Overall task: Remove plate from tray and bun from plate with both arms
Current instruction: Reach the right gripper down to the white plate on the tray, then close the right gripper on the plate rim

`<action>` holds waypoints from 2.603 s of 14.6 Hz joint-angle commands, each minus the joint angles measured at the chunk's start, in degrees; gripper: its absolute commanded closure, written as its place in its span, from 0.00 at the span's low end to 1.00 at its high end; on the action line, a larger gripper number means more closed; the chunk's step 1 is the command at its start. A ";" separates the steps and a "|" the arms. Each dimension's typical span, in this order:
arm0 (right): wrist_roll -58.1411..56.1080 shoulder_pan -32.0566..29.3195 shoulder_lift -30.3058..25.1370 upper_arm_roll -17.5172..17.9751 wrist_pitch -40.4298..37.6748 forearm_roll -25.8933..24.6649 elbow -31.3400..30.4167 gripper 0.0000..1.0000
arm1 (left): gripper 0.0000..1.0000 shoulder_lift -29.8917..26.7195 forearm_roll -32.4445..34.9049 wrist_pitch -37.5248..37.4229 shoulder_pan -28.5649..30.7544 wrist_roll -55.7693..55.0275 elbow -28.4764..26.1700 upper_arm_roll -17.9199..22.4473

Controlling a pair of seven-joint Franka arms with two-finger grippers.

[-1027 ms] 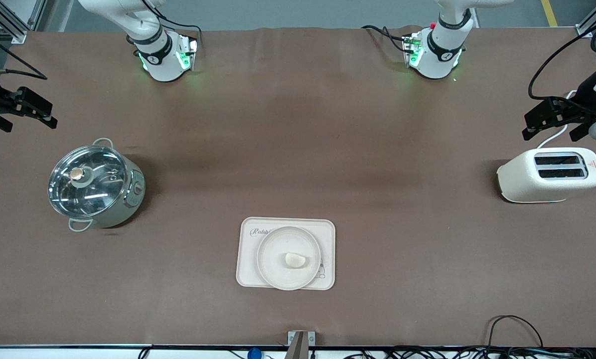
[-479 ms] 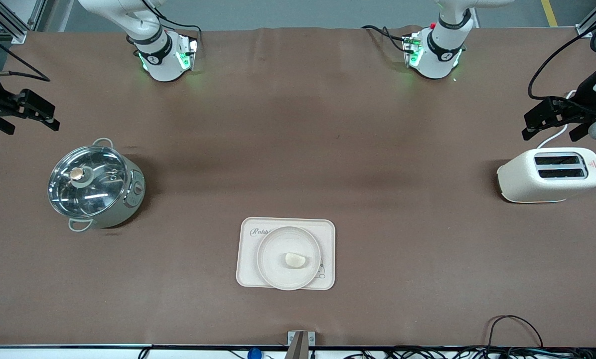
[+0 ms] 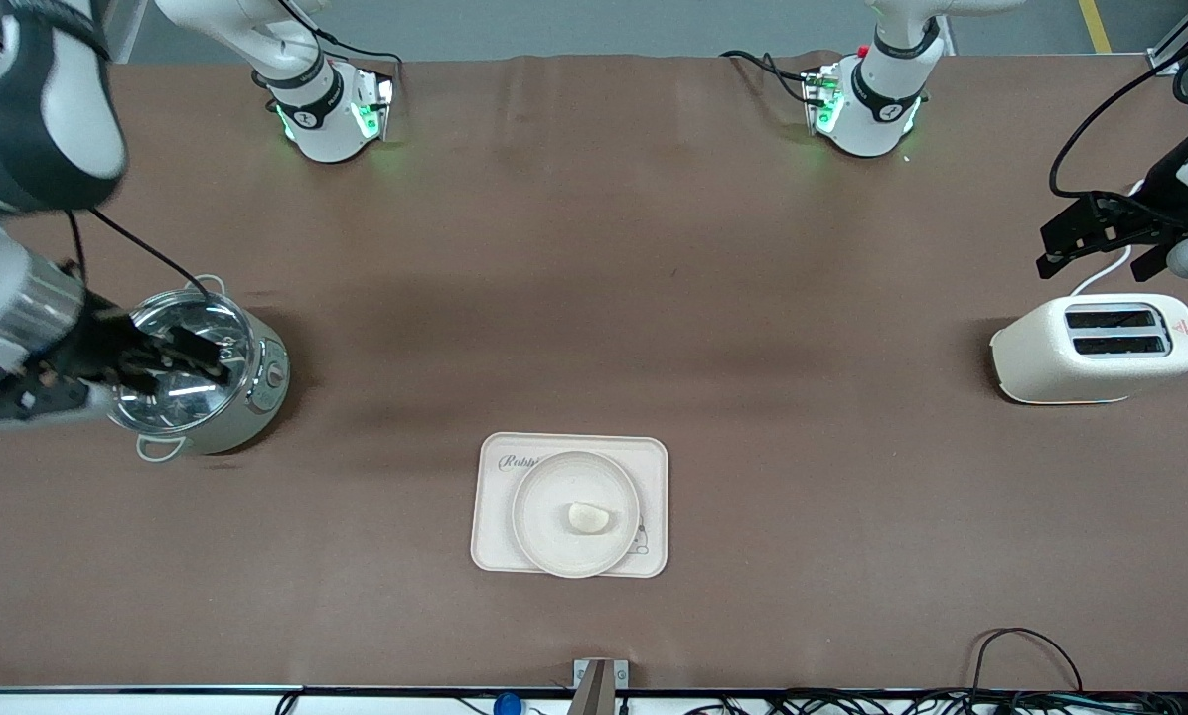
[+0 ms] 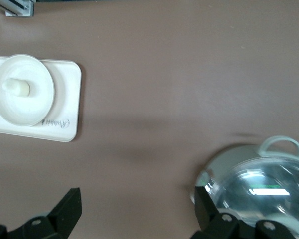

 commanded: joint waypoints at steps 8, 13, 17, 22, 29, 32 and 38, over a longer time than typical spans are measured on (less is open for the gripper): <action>2.26 7.97 20.80 2.33 15.98 9.00 6.96 0.02 | 0.00 0.24 0.87 -0.91 -0.39 0.17 0.69 -0.03; 8.39 11.39 28.90 3.65 18.86 14.64 13.04 0.17 | 0.00 0.24 0.87 -0.91 -0.31 0.43 0.69 -0.11; 12.71 13.42 34.35 5.41 24.93 14.81 15.76 0.28 | 0.00 0.24 0.87 -0.91 -0.40 0.35 0.69 -0.11; 18.34 13.24 41.56 7.26 25.91 16.48 23.93 0.39 | 0.00 0.24 0.87 -0.91 -0.31 0.35 0.60 -0.11; 18.43 13.42 45.52 7.87 28.46 16.48 26.05 0.52 | 0.00 0.32 0.87 -0.91 -0.31 0.26 0.60 -0.03; 18.43 12.80 45.52 8.58 28.37 16.48 26.05 0.67 | 0.00 0.32 0.87 -0.91 -0.22 0.35 0.60 -0.03; 18.34 12.80 45.44 8.49 28.28 16.48 25.97 0.91 | 0.00 0.24 0.87 -0.91 -0.13 0.52 0.60 -0.11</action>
